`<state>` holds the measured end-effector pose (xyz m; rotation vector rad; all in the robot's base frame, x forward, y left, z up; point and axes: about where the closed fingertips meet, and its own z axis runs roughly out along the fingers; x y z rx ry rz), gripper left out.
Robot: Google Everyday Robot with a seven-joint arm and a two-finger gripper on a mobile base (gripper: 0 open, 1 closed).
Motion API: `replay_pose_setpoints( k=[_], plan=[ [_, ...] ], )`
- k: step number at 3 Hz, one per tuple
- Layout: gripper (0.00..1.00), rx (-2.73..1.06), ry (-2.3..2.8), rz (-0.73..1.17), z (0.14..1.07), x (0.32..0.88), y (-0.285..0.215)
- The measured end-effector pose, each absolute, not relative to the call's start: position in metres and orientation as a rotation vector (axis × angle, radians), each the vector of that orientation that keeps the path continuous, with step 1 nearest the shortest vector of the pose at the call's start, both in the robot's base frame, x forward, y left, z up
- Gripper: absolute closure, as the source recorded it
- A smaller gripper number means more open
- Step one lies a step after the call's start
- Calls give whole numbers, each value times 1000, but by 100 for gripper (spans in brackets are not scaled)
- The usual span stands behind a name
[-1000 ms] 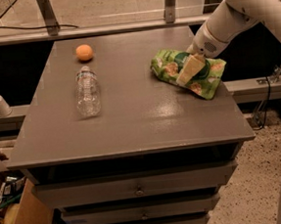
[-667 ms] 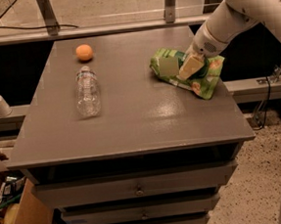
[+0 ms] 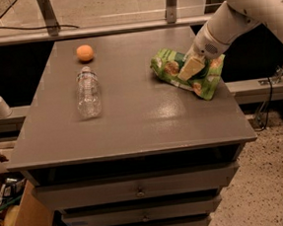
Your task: Move green rice chip bag near water bottle
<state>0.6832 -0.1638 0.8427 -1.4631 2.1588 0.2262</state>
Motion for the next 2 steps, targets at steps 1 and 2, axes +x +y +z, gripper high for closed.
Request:
replay_pose_setpoints(
  k=[1, 2],
  plan=[
    [100, -1483, 2074, 236, 878, 686, -140],
    [100, -1500, 1979, 241, 922, 688, -116]
  ],
)
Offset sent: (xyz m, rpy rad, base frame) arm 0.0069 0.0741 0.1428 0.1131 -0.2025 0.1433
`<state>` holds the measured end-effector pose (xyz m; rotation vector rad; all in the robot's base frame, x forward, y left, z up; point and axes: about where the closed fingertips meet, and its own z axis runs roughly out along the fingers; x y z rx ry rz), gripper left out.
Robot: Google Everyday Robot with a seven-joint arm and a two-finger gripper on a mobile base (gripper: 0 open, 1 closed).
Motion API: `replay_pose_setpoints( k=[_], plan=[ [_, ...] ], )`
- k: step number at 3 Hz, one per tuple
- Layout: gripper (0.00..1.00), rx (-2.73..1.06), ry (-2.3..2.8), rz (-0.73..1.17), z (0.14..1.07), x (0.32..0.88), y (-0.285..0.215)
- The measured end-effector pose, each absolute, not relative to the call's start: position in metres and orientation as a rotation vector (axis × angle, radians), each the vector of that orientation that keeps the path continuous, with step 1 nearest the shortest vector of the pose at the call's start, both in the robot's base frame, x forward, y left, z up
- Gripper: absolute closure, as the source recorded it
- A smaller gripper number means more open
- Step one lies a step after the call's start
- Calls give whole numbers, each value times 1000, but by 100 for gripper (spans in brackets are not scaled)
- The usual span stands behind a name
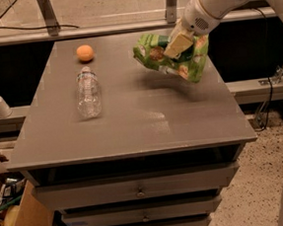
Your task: Move green rice chip bag near water bottle
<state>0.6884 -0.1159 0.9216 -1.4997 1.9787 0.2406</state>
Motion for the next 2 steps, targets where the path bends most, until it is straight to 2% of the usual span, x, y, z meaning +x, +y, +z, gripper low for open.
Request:
replay_pose_setpoints(
  k=[2],
  plan=[
    [100, -1590, 1878, 241, 952, 686, -71]
  ],
)
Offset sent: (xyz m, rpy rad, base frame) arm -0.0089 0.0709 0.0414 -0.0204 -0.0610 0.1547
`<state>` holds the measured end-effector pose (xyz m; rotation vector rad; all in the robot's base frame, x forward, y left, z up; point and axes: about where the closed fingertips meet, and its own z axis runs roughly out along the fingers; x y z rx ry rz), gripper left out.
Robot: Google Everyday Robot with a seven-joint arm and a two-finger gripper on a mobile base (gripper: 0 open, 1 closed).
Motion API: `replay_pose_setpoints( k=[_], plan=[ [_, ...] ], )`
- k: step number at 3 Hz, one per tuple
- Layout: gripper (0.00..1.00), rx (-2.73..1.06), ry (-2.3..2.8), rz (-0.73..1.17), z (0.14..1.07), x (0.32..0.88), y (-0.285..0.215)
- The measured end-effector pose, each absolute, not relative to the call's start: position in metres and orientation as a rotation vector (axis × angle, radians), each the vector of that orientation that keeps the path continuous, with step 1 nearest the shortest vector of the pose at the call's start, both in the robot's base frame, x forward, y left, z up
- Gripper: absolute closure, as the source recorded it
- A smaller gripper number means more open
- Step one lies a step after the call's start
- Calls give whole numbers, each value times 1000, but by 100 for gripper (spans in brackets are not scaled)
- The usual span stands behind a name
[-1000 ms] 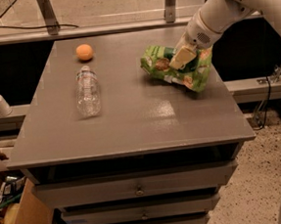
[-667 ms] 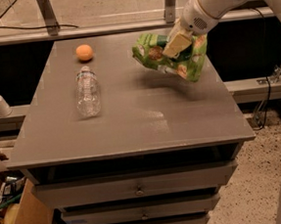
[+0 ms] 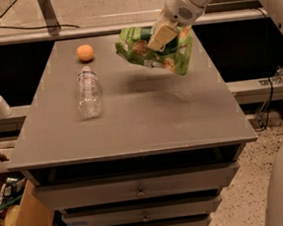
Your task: Move green rice chip bag near water bottle
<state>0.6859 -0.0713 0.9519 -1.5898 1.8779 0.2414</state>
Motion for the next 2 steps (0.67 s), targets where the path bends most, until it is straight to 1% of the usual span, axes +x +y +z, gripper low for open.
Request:
replay_pose_setpoints(
  k=[2],
  plan=[
    [100, -1689, 1838, 256, 940, 679, -35]
  ],
)
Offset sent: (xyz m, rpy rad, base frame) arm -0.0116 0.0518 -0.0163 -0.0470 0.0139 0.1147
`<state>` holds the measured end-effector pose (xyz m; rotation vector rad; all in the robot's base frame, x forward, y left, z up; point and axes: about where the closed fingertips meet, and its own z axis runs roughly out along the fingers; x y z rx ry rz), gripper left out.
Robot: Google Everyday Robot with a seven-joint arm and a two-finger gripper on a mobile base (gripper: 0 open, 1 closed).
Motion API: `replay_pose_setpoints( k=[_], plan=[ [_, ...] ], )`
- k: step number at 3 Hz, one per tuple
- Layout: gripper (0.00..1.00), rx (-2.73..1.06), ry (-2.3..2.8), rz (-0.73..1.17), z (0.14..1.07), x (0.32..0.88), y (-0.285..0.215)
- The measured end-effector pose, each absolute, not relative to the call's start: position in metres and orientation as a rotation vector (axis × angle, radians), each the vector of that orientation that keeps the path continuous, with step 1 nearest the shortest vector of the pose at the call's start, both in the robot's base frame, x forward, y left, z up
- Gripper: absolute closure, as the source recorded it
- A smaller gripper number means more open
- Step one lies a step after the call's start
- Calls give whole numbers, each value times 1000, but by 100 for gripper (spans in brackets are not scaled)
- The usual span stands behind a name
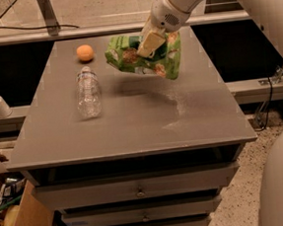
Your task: Move green rice chip bag near water bottle
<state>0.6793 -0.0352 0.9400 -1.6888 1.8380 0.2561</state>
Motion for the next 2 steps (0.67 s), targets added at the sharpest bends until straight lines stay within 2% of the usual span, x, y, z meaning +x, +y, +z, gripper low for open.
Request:
replay_pose_setpoints(
  k=[2],
  plan=[
    [100, -1750, 1830, 269, 923, 672, -16]
  ],
)
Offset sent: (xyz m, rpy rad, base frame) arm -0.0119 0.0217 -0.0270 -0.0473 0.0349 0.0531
